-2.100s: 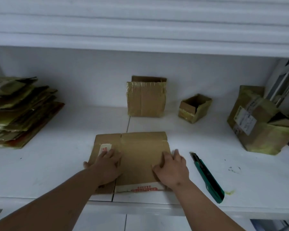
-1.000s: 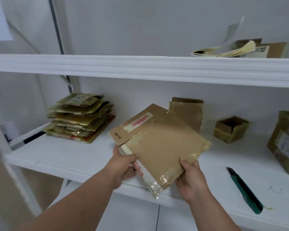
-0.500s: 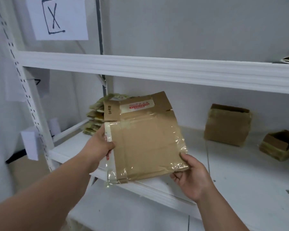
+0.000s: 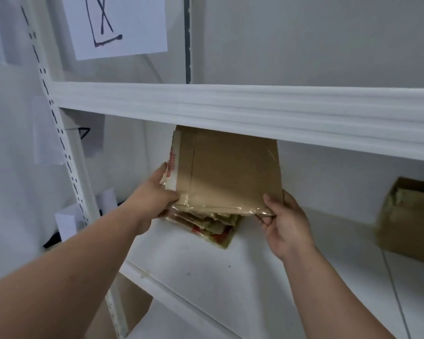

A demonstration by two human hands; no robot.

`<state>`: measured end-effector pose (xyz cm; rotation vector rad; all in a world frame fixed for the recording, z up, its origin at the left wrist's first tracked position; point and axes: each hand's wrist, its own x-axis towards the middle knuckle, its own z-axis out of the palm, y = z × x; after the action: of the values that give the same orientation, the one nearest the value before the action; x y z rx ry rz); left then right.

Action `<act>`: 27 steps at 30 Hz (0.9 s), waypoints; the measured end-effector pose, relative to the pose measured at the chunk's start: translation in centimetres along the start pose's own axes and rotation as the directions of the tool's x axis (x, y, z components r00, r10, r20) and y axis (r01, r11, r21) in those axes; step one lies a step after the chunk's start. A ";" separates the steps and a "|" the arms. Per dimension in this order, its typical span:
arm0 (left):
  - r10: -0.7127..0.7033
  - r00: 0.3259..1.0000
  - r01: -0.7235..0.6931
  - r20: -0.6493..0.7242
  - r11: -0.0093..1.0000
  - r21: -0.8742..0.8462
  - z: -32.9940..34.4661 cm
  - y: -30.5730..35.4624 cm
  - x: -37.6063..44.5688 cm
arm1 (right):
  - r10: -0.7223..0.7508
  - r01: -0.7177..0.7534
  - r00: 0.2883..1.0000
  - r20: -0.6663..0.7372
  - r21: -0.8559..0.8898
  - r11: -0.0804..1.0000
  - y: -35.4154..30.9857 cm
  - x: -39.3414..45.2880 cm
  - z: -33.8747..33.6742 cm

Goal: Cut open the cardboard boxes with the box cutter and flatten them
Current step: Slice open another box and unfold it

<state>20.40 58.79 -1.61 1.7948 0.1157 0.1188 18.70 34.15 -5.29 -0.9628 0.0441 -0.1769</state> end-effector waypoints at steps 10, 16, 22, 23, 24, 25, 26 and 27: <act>0.393 0.920 -0.346 -0.007 0.818 0.459 -1.5 2.1 11.6 | -0.258 0.192 0.962 -0.088 -0.453 0.871 1.6 7.0 5.8; 0.329 0.922 -0.362 0.205 0.542 0.759 -1.6 0.6 18.5 | -0.342 0.098 0.938 -0.063 -0.897 0.432 3.4 10.1 7.3; 0.070 0.970 -0.243 0.234 0.373 0.896 -1.4 -3.0 20.1 | -0.172 -0.206 0.969 -0.176 -0.963 -0.172 6.2 10.1 7.8; 0.087 0.963 -0.269 0.255 0.298 0.916 -1.3 -3.1 20.2 | -0.196 -0.199 0.969 -0.153 -0.950 -0.243 6.4 10.1 7.8; 0.131 0.947 -0.317 0.292 0.256 0.913 -1.1 -3.3 20.5 | -0.213 -0.176 0.970 -0.116 -0.942 -0.285 6.7 10.3 7.8; 0.182 0.919 -0.387 0.350 0.251 0.887 -0.8 -3.3 20.7 | -0.216 -0.133 0.974 -0.066 -0.941 -0.312 6.7 10.4 7.9; 0.207 0.888 -0.455 0.411 0.266 0.850 -0.6 -3.4 21.0 | -0.195 -0.078 0.981 -0.009 -0.934 -0.350 6.8 10.6 8.0; 0.208 0.855 -0.517 0.475 0.270 0.812 -0.2 -3.4 21.5 | -0.154 -0.019 0.987 0.046 -0.918 -0.396 7.0 10.8 8.2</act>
<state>41.59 62.82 -4.53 2.9848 -0.6047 0.1462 31.23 42.88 -5.85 -2.9274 0.2965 -0.3190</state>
